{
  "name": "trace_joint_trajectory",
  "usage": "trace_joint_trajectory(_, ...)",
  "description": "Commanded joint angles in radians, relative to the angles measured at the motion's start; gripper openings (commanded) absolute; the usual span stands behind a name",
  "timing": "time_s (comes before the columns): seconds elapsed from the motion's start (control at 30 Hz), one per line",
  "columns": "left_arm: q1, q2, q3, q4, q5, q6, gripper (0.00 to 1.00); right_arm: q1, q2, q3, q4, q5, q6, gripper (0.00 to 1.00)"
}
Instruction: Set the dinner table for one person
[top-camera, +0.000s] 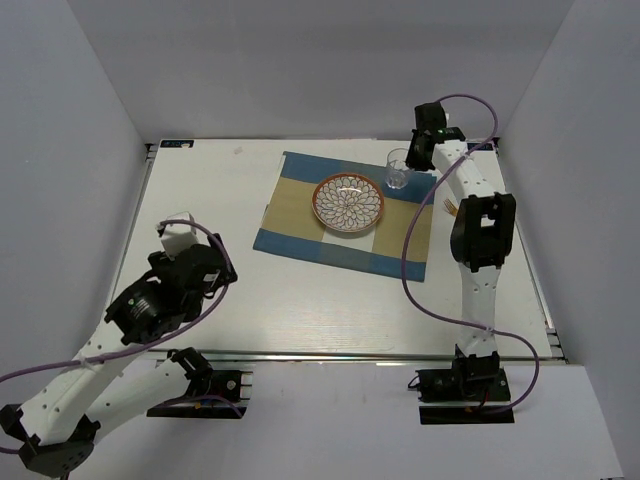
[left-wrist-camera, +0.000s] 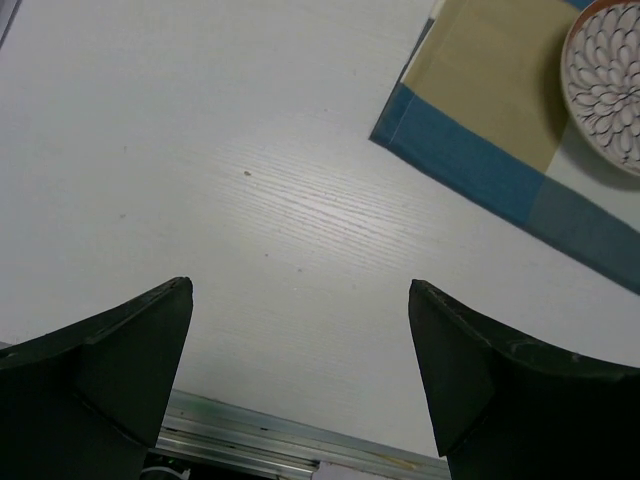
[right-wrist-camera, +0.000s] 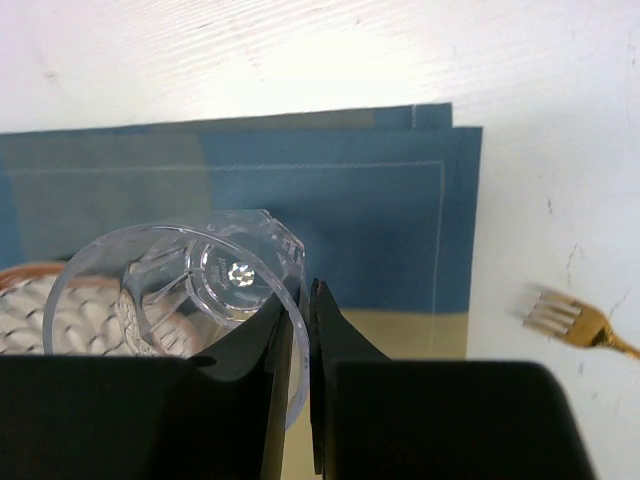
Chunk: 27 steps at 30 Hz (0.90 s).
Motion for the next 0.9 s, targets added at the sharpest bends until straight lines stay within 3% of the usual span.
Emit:
trace_joint_trajectory(0.0, -0.006, -0.068, -0.018, 0.049, -0.024, 0.016, 0.98, -0.022, 0.044, 0.112, -0.034, 0.021, -0.048, 0.0)
trace_joint_trajectory(0.1, 0.003, -0.081, -0.029, 0.069, -0.006, 0.033, 0.98, -0.033, 0.096, 0.163, -0.054, 0.062, -0.063, 0.0)
trace_joint_trajectory(0.37, 0.003, -0.049, -0.027, 0.072, 0.002, 0.036, 0.98, -0.056, 0.082, 0.082, -0.006, 0.099, -0.069, 0.0)
trace_joint_trajectory(0.73, 0.003, -0.044, -0.029, 0.081, 0.011, 0.045, 0.98, -0.095, 0.061, 0.027, 0.011, 0.039, -0.074, 0.0)
trace_joint_trajectory(0.77, 0.003, -0.044, -0.029, 0.081, 0.011, 0.045, 0.98, -0.1, 0.049, 0.027, 0.011, 0.026, -0.075, 0.06)
trace_joint_trajectory(0.87, 0.003, -0.04, -0.029, 0.081, 0.013, 0.048, 0.98, -0.106, -0.012, -0.001, 0.03, -0.063, -0.077, 0.89)
